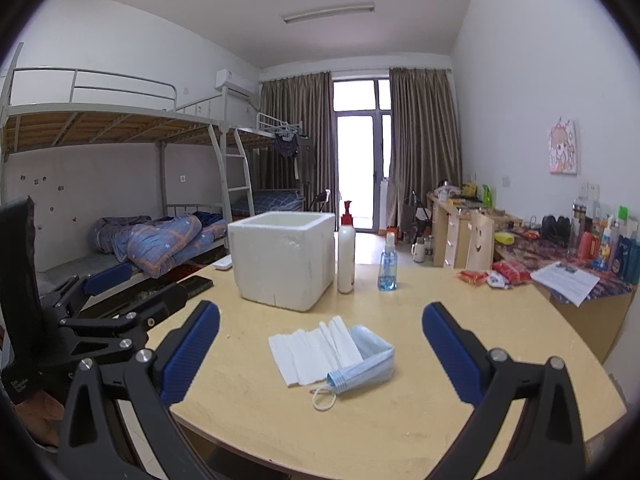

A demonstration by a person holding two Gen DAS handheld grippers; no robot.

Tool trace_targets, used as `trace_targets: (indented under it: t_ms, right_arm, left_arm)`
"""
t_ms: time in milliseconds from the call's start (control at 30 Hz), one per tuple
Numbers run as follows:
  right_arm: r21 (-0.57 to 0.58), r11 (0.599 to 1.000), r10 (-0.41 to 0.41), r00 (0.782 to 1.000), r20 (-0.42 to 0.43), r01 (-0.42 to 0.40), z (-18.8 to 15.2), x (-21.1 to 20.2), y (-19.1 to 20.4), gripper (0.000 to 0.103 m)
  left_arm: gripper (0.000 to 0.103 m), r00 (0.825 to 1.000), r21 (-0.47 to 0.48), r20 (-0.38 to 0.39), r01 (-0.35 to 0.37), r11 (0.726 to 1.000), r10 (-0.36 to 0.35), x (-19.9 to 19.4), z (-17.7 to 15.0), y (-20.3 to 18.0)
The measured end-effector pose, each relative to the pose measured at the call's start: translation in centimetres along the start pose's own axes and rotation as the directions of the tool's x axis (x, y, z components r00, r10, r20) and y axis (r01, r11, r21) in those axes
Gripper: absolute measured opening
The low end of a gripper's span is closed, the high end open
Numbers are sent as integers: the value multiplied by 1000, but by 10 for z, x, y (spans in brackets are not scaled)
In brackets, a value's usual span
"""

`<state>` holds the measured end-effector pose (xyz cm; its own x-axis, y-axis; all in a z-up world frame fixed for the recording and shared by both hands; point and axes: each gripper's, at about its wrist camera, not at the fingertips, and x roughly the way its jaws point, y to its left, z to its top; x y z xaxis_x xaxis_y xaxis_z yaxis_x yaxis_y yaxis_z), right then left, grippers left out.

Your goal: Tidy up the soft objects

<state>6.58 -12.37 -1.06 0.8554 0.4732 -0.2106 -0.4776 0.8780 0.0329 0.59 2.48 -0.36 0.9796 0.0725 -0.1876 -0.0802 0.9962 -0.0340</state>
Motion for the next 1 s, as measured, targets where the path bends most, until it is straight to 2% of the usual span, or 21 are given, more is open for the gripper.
trace_targets:
  t_ms: [267,467,1000]
  right_arm:
    - [31,999,-23,999,-45,25,-16,6,-14,102]
    - [75,997,-4,997,-79,10,-27,14,-24,102]
    - [92,995,-23,986,-167,39,-37,47,-40,102]
  left_arm:
    - [102,998,-6,-40,41,999,-41,12,-16,-9]
    - [102,998,17,-48,44,999,-43,23,-24,-15]
    - [102,986,31,-156,61,998,-56,63,-35,-18]
